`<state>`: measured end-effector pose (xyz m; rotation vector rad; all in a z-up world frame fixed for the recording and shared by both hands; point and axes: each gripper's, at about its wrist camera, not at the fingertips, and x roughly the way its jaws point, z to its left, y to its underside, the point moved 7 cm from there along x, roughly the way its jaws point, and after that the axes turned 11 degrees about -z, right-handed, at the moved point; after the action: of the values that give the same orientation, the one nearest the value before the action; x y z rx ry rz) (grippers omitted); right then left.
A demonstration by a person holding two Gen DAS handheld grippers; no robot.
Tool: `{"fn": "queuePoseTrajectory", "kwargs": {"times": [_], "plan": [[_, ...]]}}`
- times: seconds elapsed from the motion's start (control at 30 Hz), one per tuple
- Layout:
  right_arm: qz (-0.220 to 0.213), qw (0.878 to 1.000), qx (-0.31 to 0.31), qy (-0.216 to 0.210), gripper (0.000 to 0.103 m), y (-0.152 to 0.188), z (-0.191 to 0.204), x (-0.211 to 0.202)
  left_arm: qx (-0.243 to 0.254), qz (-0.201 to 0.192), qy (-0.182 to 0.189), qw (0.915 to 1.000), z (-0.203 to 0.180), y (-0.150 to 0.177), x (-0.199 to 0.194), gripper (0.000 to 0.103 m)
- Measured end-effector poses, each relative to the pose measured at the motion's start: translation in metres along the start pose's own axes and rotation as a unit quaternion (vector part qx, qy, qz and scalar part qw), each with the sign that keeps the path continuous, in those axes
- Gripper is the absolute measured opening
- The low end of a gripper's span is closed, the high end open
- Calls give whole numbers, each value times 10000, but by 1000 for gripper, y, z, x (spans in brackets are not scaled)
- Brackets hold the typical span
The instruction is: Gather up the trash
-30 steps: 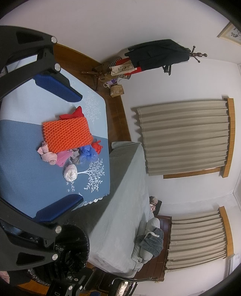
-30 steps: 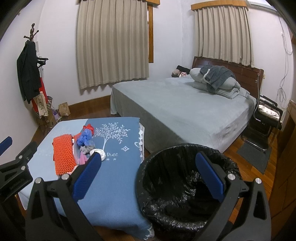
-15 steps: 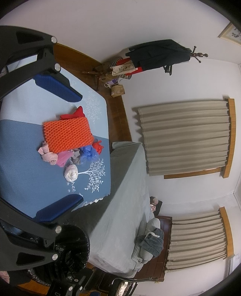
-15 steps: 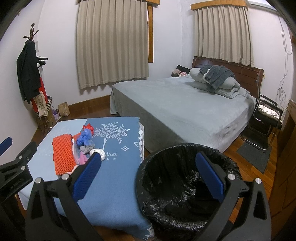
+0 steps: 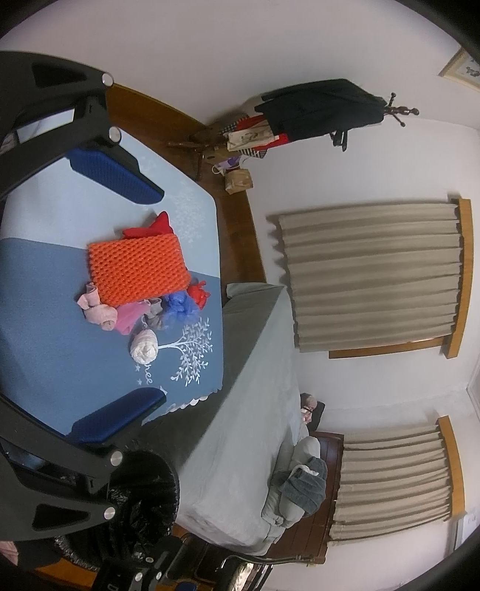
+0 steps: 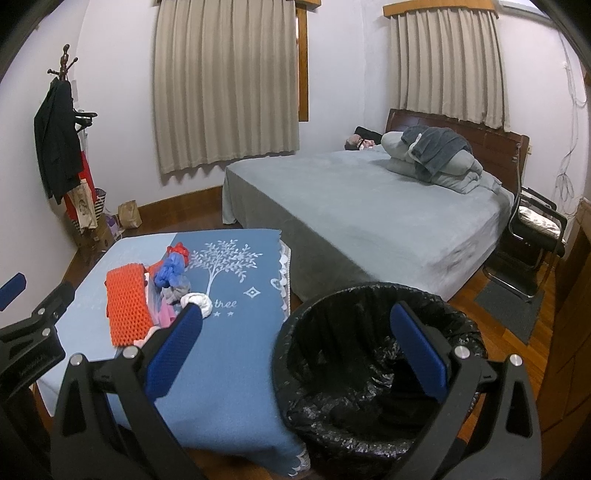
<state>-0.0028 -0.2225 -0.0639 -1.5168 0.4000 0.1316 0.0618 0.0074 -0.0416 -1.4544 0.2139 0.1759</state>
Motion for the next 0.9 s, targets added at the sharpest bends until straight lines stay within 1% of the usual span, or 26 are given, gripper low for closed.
{"fn": "queuePoseTrajectory", "kwargs": {"times": [0.1, 0.17, 0.27, 0.37, 0.4, 0.43, 0.5, 0.57, 0.7, 0.77, 0.83, 0.9], "plan": [[59, 9999, 47, -102, 99, -1, 6, 7, -14, 43, -39, 10000, 2, 0, 2, 98], [107, 9997, 88, -192, 98, -3, 10, 14, -77, 147, -102, 9998, 8, 2, 10, 98], [179, 9992, 124, -328, 99, -7, 22, 31, -228, 246, -202, 9992, 22, 6, 21, 98], [280, 9984, 26, -485, 98, -7, 39, 59, -281, 320, -331, 9985, 39, 14, 39, 98], [312, 9982, -7, -517, 97, -5, 44, 65, -251, 329, -420, 9983, 44, 17, 45, 98], [357, 9976, -38, -592, 94, -2, 51, 75, -233, 316, -474, 9981, 50, 20, 50, 98], [456, 9963, -87, -719, 90, 3, 64, 91, -273, 251, -465, 9982, 58, 27, 59, 98], [597, 9941, -174, -892, 83, 12, 81, 111, -344, 220, -426, 9983, 67, 33, 69, 98], [831, 9900, -412, -1064, 80, 26, 109, 152, -276, 475, -619, 9966, 77, 50, 94, 98], [943, 9879, -428, -1154, 78, 34, 120, 170, -307, 580, -626, 9959, 83, 57, 107, 98], [1096, 9856, -398, -1221, 77, 41, 130, 189, -284, 680, -628, 9953, 88, 65, 118, 98], [1156, 9845, -450, -1239, 77, 46, 137, 202, -251, 740, -626, 9950, 89, 71, 126, 98]]}}
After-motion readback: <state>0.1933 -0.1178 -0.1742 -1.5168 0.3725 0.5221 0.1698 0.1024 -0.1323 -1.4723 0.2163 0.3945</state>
